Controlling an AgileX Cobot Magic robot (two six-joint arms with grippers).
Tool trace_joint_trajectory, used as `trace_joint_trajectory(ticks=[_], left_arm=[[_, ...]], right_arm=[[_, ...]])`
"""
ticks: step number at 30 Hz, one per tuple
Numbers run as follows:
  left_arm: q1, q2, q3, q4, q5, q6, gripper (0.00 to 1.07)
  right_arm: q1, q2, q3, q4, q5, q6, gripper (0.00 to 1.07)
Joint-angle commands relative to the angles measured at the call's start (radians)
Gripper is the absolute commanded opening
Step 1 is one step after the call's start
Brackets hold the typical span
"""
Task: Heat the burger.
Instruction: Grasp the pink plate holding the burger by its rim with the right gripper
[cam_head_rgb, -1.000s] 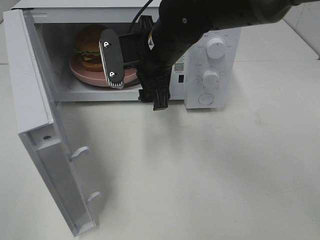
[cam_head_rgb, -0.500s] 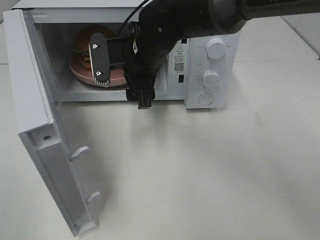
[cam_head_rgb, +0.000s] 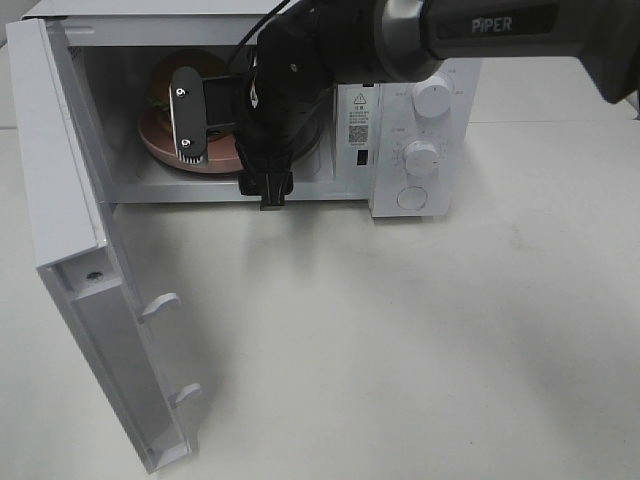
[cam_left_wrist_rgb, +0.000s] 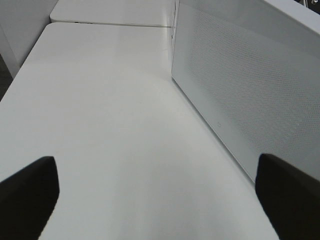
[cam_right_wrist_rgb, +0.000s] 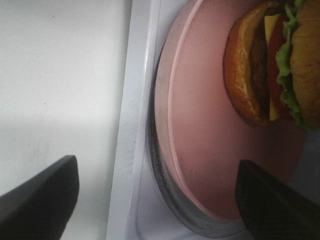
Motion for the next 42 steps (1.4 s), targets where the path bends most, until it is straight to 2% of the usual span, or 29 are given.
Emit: trace_joint_trajectory(ticks=[1, 13, 23, 29, 34, 36, 42], left_arm=[[0.000, -0.005, 0.003, -0.001, -0.004, -0.007, 1.00], [0.000, -0.005, 0.003, -0.001, -0.004, -0.007, 1.00], [0.000, -0.005, 0.003, -0.001, -0.004, -0.007, 1.00], [0.000, -0.005, 0.003, -0.001, -0.004, -0.007, 1.00], [0.000, -0.005, 0.003, -0.001, -0.004, -0.007, 1.00], [0.000, -0.005, 0.003, 0.000, -0.004, -0.007, 1.00], [0.000, -0.005, 0.003, 0.002, -0.004, -0.007, 1.00]], right_arm=[[-0.003, 0.032, -0.035, 0.000, 0.003, 0.007, 0.83], [-0.003, 0.106, -0.130, 0.000, 0.004, 0.003, 0.82], [-0.003, 0.195, -0.264, -0.004, 0.047, -0.002, 0.81], [-0.003, 0.217, -0.287, 0.000, 0.049, -0.005, 0.81], [-0.003, 0.242, -0.309, 0.041, 0.049, -0.027, 0.81], [-0.014, 0.251, -0.320, 0.106, 0.044, -0.081, 0.81], [-0.027, 0.253, -0.323, 0.173, 0.038, -0.171, 0.81]])
